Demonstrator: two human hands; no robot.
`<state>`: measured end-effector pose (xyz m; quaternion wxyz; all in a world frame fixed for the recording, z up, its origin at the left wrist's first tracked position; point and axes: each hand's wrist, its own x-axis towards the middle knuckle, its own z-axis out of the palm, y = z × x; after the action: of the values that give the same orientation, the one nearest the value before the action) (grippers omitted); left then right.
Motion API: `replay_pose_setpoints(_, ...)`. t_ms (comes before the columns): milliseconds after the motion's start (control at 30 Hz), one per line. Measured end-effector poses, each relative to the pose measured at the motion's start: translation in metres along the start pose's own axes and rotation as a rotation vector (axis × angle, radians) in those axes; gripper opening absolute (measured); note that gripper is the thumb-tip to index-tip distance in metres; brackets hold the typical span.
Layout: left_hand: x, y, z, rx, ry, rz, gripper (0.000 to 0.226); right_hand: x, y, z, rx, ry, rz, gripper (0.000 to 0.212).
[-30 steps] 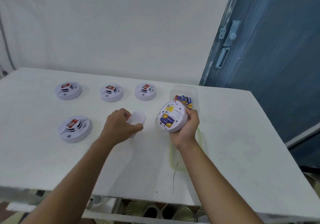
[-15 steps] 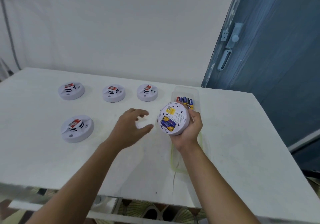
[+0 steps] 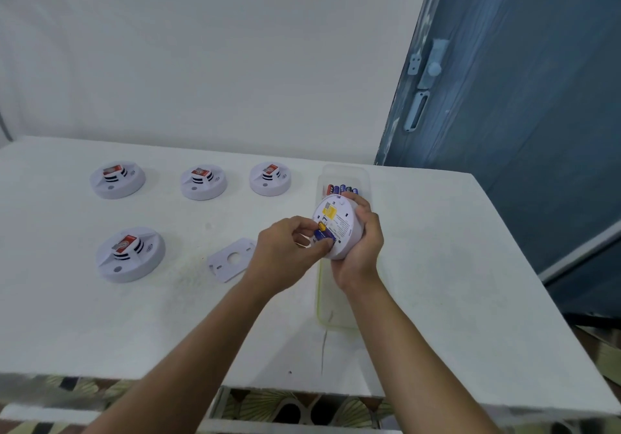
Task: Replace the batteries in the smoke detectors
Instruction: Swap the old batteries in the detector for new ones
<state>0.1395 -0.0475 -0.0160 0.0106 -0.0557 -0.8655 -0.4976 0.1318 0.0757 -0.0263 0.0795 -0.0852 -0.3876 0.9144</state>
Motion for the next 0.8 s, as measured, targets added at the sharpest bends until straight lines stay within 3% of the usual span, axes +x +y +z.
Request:
replay_pose_setpoints(167,0.002,0.007,0.006,-0.082,-0.026,-0.023,0.034,-0.002,-0.007,-0.005,-0.020,-0.017,-0.035,0.032)
replay_pose_setpoints(600,0.009,0.018,0.013,0.137,-0.069,0.126,0.039,-0.005,-0.019,-0.012,-0.065,-0.044,-0.058,0.028)
replay_pose_setpoints(800,0.003,0.019,0.018,0.098,-0.037,0.164,0.034,-0.007,-0.018,-0.015,-0.062,-0.028,-0.058,0.029)
